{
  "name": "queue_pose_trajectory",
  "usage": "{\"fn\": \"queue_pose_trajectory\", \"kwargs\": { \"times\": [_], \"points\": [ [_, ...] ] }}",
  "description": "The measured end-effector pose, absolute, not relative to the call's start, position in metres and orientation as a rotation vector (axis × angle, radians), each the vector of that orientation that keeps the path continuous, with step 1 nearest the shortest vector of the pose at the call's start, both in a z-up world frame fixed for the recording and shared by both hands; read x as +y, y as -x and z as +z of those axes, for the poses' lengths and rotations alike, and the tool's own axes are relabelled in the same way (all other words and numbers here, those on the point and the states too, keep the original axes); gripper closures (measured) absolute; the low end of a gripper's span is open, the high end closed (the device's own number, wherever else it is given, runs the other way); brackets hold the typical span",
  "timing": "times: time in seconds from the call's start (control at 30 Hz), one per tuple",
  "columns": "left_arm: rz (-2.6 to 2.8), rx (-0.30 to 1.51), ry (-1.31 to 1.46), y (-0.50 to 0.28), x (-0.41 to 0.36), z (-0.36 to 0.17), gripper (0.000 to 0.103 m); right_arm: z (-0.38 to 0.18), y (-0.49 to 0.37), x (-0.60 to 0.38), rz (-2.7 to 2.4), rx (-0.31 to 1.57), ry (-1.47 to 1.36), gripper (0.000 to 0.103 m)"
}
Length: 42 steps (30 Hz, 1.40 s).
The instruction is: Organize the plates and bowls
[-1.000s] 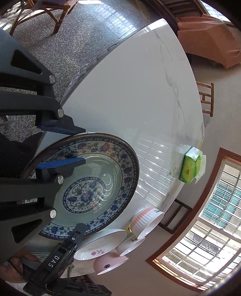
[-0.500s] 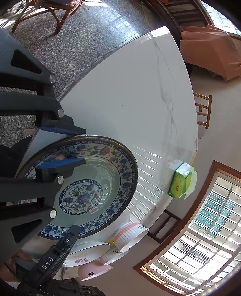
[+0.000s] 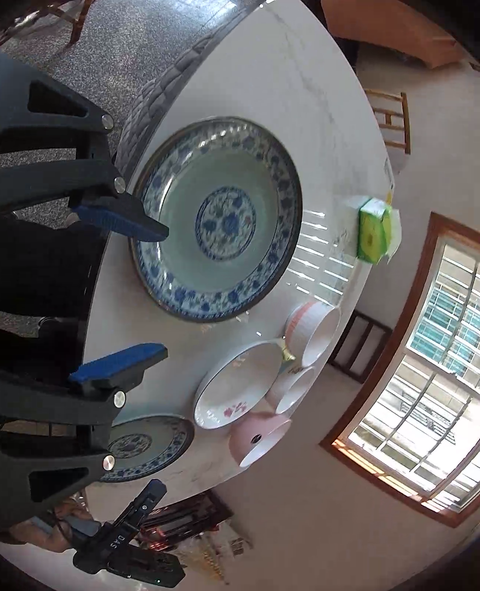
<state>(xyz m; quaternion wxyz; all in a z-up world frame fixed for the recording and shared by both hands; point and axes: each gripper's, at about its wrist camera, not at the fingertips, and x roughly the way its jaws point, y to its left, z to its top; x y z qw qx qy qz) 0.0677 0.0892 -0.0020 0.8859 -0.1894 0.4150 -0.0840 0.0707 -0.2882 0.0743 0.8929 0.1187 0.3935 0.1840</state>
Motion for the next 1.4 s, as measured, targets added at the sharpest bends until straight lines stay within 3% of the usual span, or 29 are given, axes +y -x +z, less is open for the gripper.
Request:
{"fn": "queue_pose_trajectory", "kwargs": {
  "times": [0.3, 0.7, 1.0, 1.07, 1.13, 1.23, 1.4],
  "points": [
    [-0.418, 0.99, 0.309, -0.105, -0.032, -0.025, 0.044, 0.043, -0.06, -0.393, 0.268, 0.878, -0.378, 0.049],
    [-0.39, 1.088, 0.339, -0.121, -0.064, -0.047, 0.046, 0.013, -0.079, -0.388, 0.38, 0.922, -0.42, 0.049],
    [-0.41, 1.112, 0.221, -0.123, -0.086, -0.049, 0.046, 0.006, -0.082, -0.38, 0.431, 0.921, -0.403, 0.063],
    [-0.419, 1.11, 0.202, -0.121, -0.09, -0.049, 0.046, 0.005, -0.082, -0.38, 0.422, 0.92, -0.393, 0.07],
    [-0.406, 1.106, 0.174, -0.119, -0.097, -0.049, 0.046, 0.002, -0.082, -0.38, 0.417, 0.927, -0.383, 0.087],
    [-0.315, 1.096, 0.123, -0.118, -0.098, -0.05, 0.072, 0.001, -0.078, -0.379, 0.408, 0.896, -0.381, 0.087],
    [-0.309, 1.073, 0.151, -0.114, -0.09, -0.05, 0.077, 0.001, -0.071, -0.378, 0.396, 0.87, -0.367, 0.087]
  ]
}}
